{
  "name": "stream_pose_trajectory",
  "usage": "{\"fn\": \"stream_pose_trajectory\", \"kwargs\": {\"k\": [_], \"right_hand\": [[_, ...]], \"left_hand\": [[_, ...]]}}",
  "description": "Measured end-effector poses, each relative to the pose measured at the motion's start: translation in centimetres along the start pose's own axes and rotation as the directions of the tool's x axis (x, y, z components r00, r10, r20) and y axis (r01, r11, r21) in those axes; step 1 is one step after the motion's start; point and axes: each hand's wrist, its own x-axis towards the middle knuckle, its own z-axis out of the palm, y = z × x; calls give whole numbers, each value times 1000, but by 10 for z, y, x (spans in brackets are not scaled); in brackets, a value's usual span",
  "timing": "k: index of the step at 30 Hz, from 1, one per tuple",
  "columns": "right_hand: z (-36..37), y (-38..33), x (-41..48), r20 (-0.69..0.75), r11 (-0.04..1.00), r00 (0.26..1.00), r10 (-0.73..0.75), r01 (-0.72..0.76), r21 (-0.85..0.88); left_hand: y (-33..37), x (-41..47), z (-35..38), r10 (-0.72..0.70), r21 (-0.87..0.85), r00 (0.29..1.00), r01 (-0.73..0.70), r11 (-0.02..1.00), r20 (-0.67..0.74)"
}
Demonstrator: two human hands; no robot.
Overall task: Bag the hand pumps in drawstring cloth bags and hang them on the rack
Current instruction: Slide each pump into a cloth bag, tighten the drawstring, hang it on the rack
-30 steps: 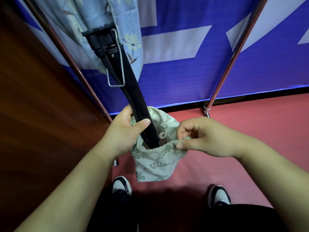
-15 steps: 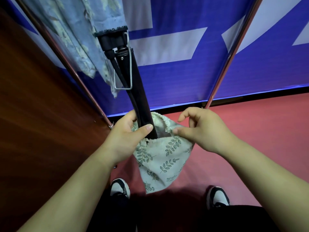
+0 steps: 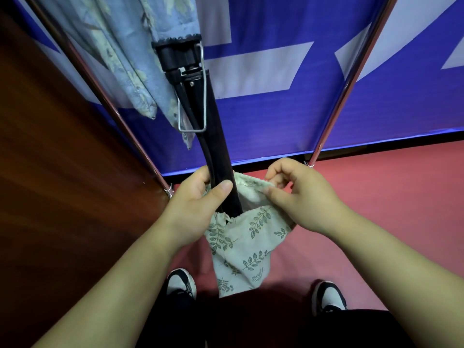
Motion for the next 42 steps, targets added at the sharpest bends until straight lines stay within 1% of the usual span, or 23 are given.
{"fn": "stream_pose_trajectory", "kwargs": {"k": [3, 7, 10, 13, 17, 19, 21, 24, 26, 28, 31, 33, 35, 38, 40, 42], "right_hand": [[-8, -4, 2, 45, 998, 998, -32, 29, 53], [-15, -10, 1, 145, 997, 987, -63, 67, -24], [-17, -12, 0, 202, 998, 979, -38, 47, -40], [-18, -10, 2, 139, 999, 990, -6, 10, -32], [-18, -7, 3, 27, 999, 1000, 0, 1, -50], [-16, -7, 3, 2, 998, 1000, -1, 2, -61], [-15, -8, 2, 25, 1000, 999, -21, 21, -2], [-14, -12, 2, 89, 990, 995, -52, 39, 138], [-14, -15, 2, 110, 963, 993, -36, 5, 269], [-15, -16, 3, 139, 926, 990, 6, -58, 373], [-16, -17, 2, 200, 857, 978, 52, -146, 494], [-17, -16, 3, 216, 833, 975, 52, -161, 529], [-20, -16, 3, 243, 856, 968, 70, -183, 483], [-21, -13, 3, 304, 908, 938, 165, -264, 325], [-19, -10, 2, 342, 919, 916, 210, -304, 252], [-17, -10, 1, 372, 918, 897, 239, -333, 214]], "left_hand": [[-3, 1, -1, -4, 43, 1000, 5, 999, -9], [-6, 2, 0, -16, 52, 1000, 18, 998, -23], [-5, 1, 0, -23, 63, 999, 26, 998, -38], [-4, 1, -1, -27, 79, 997, 32, 996, -66], [-3, 3, -2, -26, 86, 994, 35, 996, -104], [-3, 2, -1, -29, 71, 993, 37, 997, -113], [-4, 3, -1, -32, 62, 992, 40, 997, -120], [-4, 4, -2, -31, 51, 991, 38, 998, -128], [-5, 5, -2, -31, 33, 990, 36, 999, -139], [-5, 5, -2, -33, 21, 987, 37, 999, -155], [-6, 6, -3, -35, 11, 983, 38, 999, -179], [-6, 6, -4, -36, 13, 982, 39, 999, -187], [-6, 6, -4, -40, 19, 980, 44, 999, -193], [-7, 6, -4, -54, 12, 979, 58, 998, -196], [-7, 5, -3, -55, 23, 981, 61, 998, -187], [-8, 5, -2, -63, 15, 980, 67, 998, -186]]}}
